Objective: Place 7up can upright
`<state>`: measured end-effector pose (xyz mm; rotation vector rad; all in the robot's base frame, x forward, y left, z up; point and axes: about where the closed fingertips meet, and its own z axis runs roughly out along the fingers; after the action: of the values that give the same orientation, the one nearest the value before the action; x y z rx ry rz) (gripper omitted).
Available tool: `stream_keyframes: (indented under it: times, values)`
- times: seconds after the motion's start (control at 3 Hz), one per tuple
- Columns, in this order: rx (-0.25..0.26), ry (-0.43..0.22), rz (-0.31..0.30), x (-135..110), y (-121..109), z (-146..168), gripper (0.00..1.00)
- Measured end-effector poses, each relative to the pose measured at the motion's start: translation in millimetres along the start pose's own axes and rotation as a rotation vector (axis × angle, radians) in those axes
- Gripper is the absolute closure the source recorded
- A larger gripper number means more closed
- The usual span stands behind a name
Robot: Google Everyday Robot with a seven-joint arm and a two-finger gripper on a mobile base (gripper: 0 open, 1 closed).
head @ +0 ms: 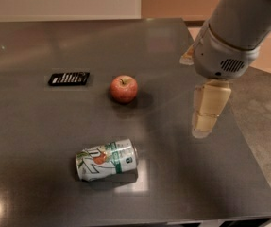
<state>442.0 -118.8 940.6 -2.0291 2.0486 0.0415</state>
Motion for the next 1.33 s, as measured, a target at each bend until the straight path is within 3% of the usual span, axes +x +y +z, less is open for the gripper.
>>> stream_keyframes:
  times: [0.67, 1.33]
  values:
    - [-0.086, -0.016, -0.129, -54.5, 20.6, 33.1, 0.00]
    - [-0.129, 0.000, -0.246, -105.0, 53.6, 48.6, 0.00]
